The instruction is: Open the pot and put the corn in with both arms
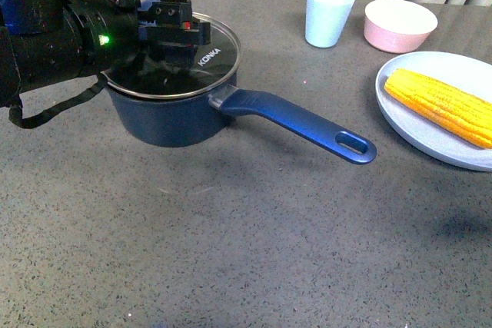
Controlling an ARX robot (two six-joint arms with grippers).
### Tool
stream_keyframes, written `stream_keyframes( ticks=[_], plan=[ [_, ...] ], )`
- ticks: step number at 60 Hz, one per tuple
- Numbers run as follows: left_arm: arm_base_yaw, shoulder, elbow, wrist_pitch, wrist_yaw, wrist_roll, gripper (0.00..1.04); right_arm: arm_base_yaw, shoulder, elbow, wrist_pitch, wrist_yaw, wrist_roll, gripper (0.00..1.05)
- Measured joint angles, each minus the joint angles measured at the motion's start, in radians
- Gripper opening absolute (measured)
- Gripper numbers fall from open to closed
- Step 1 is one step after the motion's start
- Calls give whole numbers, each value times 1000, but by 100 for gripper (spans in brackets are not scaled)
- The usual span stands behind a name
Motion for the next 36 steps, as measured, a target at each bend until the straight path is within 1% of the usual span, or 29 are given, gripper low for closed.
stream_keyframes(
  ticks=[9,16,22,36],
  plan=[
    [6,-45,-3,-31,0,-13,57,0,0,0,0,0,0,96],
    [36,-107,-18,-32,3,-39,57,0,0,0,0,0,0,96],
    [79,-157,-42,-19,6,-60,57,0,0,0,0,0,0,96],
    [226,-182,-99,38,-14,-74,57,0,0,0,0,0,0,96]
  ],
)
